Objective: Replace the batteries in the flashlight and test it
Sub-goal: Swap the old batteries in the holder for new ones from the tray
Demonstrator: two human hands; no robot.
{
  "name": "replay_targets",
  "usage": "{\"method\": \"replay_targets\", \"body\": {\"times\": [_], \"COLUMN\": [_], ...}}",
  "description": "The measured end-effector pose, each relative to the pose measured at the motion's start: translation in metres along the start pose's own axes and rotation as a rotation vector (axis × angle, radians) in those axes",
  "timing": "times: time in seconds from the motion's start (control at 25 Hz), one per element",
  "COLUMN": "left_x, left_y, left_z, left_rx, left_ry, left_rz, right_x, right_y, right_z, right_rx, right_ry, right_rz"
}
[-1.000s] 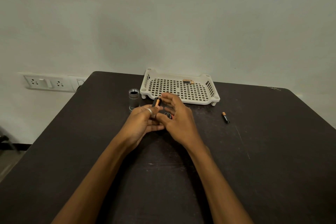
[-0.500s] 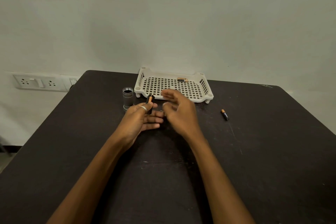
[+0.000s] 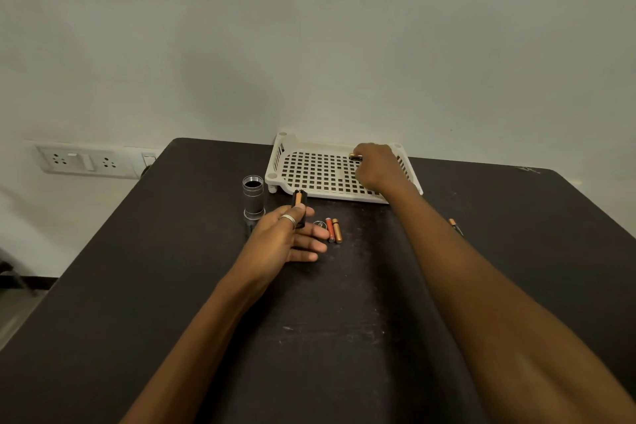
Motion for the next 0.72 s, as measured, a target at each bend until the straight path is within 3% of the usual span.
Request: {"method": "replay_targets", "body": {"times": [0.16, 0.44, 0.72], "left_x": [0.001, 0.003, 0.004], "left_y": [-0.004, -0.007, -0.007], "left_z": [0.001, 0.005, 0.003], "left_rx": [-0.001, -0.008, 0.005], "left_ry": [0.006, 0.005, 0.013], "left_rz": [0.014, 0.022, 0.023], "right_x": [-0.007, -0.001, 0.0], "right_y": [-0.016, -0.016, -0.014], "right_z": [-0.018, -0.014, -0.013], "right_rx": [0.11, -0.052, -0.006], "right_ry": [0.103, 0.254, 0.253], "right_rz": [0.033, 0.068, 0.068]}}
Point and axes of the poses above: each hand's wrist, its own y-axis away from the middle knuckle, its own z-axis out of the back of the hand, x = y × z, the point moved 5 cm from there along -y, towards the middle knuckle, and after that the axes turned 5 degrees about z, right-handed, at the moved point
